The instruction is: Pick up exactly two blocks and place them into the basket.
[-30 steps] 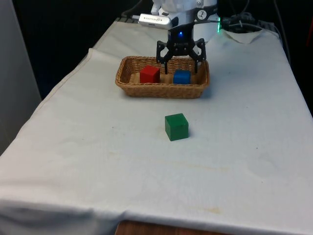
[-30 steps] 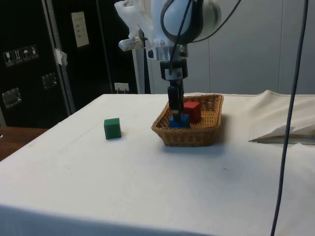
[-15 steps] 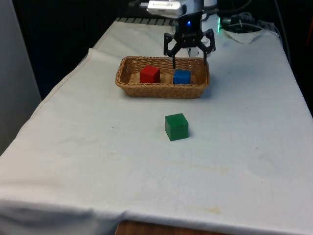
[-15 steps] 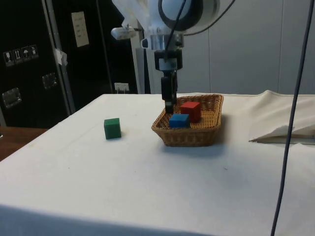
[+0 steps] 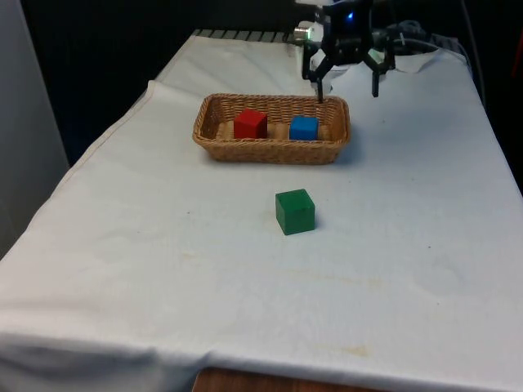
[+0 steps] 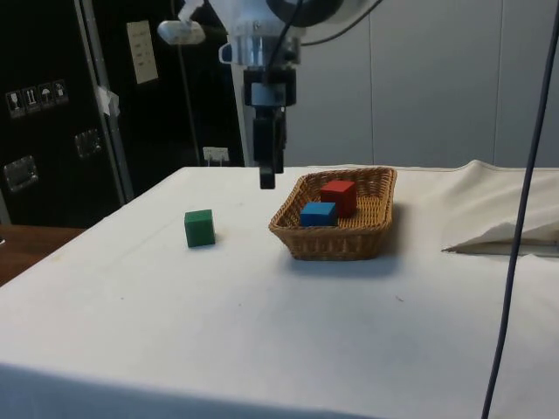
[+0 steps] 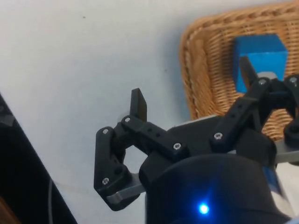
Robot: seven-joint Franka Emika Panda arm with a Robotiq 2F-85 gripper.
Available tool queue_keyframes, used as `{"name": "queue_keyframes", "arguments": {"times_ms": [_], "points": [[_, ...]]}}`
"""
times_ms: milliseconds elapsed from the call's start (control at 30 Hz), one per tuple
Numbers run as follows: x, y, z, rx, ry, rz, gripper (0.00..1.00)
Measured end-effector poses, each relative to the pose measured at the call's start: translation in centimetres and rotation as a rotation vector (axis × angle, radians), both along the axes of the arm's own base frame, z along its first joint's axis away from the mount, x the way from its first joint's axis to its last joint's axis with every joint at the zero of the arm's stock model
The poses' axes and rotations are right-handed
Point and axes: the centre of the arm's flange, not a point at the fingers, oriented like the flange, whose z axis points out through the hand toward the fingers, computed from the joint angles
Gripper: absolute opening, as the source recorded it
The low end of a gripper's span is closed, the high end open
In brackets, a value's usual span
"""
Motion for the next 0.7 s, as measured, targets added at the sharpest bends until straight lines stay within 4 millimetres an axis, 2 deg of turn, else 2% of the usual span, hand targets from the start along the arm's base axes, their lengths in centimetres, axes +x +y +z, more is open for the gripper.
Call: {"name": "queue_keyframes", "arguments": {"times_ms": [200, 700], "points": [[0.9, 1.5, 1.1, -0.003, -0.013, 0.002, 1.0], [3.0, 2.8, 1.5, -0.023, -0.019, -0.032, 1.0]]}}
